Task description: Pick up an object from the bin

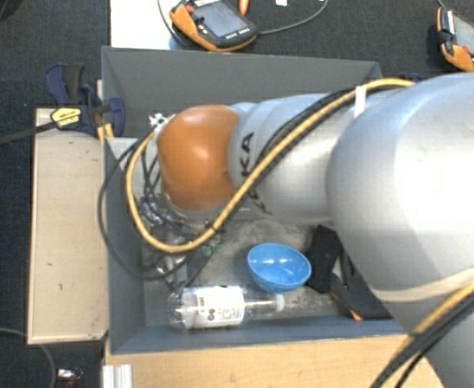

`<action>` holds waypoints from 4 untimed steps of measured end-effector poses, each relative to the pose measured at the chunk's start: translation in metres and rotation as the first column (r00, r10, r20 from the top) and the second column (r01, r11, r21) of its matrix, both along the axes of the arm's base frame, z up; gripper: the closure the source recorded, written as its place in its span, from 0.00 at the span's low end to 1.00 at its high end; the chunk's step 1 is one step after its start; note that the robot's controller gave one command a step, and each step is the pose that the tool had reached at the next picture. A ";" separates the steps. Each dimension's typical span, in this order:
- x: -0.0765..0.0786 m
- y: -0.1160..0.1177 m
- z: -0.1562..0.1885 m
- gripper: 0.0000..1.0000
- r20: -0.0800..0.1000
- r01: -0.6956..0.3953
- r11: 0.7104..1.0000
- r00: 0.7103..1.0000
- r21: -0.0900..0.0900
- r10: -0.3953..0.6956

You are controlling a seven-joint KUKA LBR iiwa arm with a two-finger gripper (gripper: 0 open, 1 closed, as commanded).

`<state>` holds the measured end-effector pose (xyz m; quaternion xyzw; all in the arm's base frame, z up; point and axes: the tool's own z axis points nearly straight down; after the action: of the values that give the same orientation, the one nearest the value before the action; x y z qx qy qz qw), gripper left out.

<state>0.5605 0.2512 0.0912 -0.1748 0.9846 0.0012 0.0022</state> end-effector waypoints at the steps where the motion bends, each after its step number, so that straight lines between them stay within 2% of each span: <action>1: -0.020 -0.008 0.030 0.00 0.006 -0.212 0.977 0.977 -0.002 0.212; 2: 0.006 -0.021 0.009 0.00 0.003 0.160 0.987 0.987 0.003 -0.160; 3: 0.016 -0.046 -0.018 0.00 0.009 -0.178 0.984 0.984 0.011 0.178; 4: 0.025 -0.017 -0.018 1.00 -0.014 -0.201 0.980 0.980 -0.005 0.201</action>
Offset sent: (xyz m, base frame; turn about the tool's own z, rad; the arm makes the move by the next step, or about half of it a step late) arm 0.0048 -0.0207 0.0088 0.1591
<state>0.5857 0.2343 0.0731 -0.2732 0.9620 -0.0006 -0.0049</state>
